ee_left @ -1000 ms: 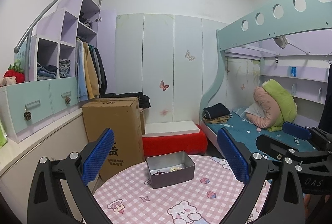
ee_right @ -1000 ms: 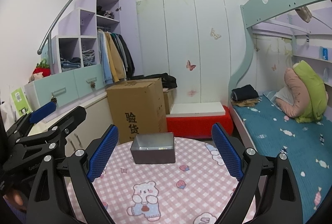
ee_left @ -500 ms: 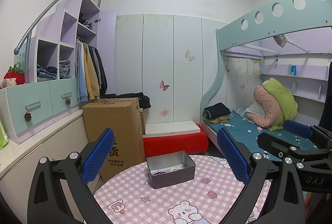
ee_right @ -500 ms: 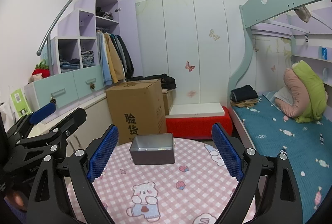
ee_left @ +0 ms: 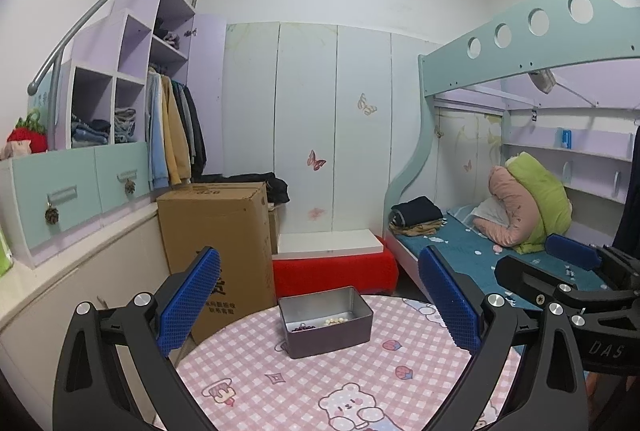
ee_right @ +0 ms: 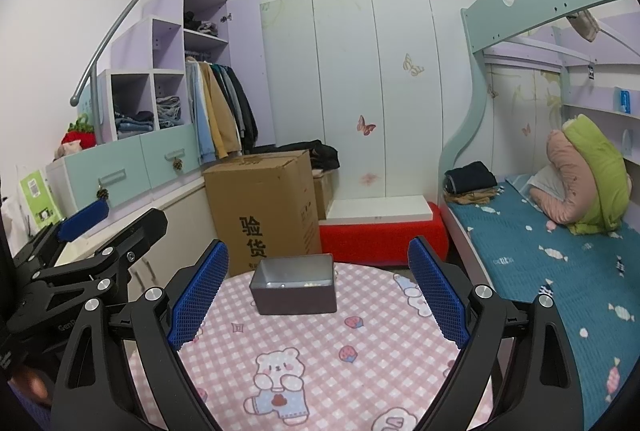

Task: Organize jewelry

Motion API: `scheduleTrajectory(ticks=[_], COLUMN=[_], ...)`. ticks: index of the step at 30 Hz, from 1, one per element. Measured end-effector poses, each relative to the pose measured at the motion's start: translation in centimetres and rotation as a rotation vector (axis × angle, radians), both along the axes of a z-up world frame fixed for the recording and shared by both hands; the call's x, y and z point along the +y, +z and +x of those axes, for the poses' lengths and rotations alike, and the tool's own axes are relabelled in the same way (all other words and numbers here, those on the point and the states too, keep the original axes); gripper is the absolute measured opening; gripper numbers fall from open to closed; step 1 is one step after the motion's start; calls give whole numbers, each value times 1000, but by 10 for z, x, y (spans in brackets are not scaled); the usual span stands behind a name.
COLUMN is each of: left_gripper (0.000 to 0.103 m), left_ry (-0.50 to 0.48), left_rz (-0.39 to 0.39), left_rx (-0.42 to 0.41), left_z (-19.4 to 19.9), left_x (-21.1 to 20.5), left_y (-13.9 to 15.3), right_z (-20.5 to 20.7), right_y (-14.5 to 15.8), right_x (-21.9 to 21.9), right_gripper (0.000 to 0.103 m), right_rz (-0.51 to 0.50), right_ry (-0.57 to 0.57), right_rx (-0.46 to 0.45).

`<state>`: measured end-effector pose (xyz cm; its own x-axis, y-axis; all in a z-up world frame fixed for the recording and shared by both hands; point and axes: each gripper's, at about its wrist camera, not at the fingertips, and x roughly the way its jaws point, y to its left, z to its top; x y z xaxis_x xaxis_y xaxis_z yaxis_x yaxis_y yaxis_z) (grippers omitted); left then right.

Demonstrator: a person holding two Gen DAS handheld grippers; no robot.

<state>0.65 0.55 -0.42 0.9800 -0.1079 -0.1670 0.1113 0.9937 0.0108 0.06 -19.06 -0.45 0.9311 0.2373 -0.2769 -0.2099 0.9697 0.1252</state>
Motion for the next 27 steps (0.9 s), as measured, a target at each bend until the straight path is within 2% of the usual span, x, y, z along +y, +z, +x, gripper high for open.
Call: scheduleTrajectory(ticks=[6,27], left_gripper=[96,96], left_ry=[11,4], left_rz=[13,25], left_rx=[-27,-26], left_z=[-3,-4], left_x=[0,-6], left_y=[0,-1], right_z=[0,0], right_y=[-1,-3], right_x=[0,-2], right_gripper=[88,88], right_rz=[3,6], right_ry=[-2,0], right_rx=[1,3])
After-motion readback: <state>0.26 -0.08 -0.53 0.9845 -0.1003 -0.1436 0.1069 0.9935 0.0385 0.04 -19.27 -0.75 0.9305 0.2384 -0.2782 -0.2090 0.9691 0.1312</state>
